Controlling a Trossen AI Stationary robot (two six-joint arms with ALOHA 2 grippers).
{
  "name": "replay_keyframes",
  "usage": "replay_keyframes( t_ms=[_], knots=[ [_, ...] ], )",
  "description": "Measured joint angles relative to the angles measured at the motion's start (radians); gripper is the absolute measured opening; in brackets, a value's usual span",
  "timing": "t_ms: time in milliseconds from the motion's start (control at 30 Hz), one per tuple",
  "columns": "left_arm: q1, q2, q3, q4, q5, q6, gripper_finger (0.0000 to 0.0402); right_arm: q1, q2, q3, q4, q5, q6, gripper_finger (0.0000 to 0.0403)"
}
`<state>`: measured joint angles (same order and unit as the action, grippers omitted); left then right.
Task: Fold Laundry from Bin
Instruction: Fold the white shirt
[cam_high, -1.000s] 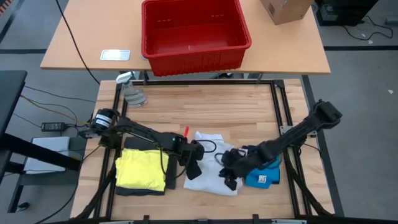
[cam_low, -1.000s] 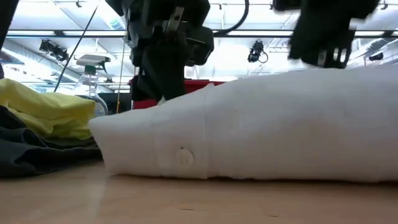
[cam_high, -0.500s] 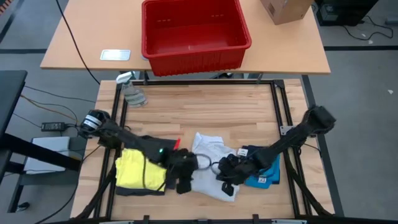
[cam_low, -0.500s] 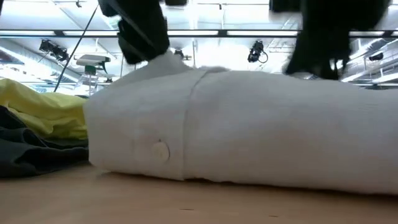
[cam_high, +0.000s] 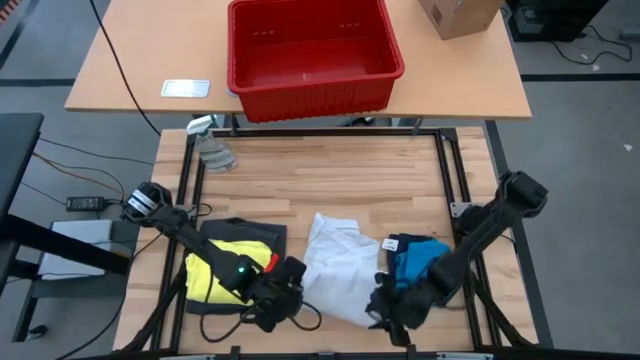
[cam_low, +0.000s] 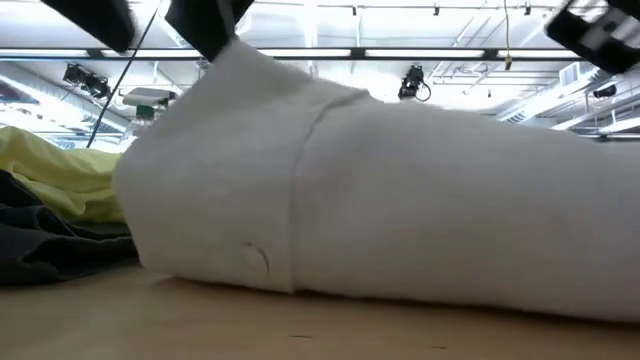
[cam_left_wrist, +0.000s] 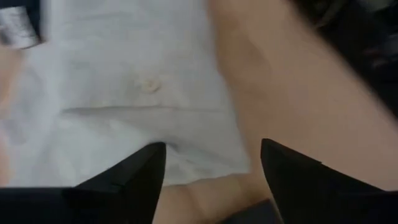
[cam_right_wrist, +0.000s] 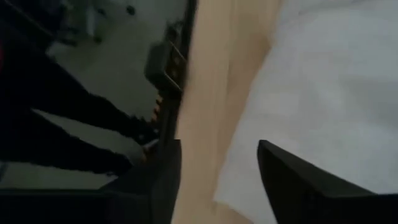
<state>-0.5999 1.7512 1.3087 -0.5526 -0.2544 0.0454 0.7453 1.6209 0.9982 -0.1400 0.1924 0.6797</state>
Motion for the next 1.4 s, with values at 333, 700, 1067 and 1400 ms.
replay_keyframes(
  t_ms=[333,700,1067,1400],
  knots=[
    [0.013,-0.078,0.001,-0.198,-0.138,-0.207,0.0286,0.06,0.211,0.138,-0.091,0.132,-0.007,0.0242],
    [-0.054,0.018,-0.04,0.241,-0.1,0.085,0.0286,0.045,0.326,0.181,-0.264,0.201,0.085,0.0232],
    [-0.009,0.231,-0.041,0.235,-0.095,-0.058,0.0269,-0.007,0.339,0.174,-0.265,0.074,0.082,0.0142],
    [0.072,0.18,-0.038,0.245,0.187,-0.267,0.0017,-0.06,0.245,0.169,-0.255,-0.224,0.03,0.0014]
  ],
)
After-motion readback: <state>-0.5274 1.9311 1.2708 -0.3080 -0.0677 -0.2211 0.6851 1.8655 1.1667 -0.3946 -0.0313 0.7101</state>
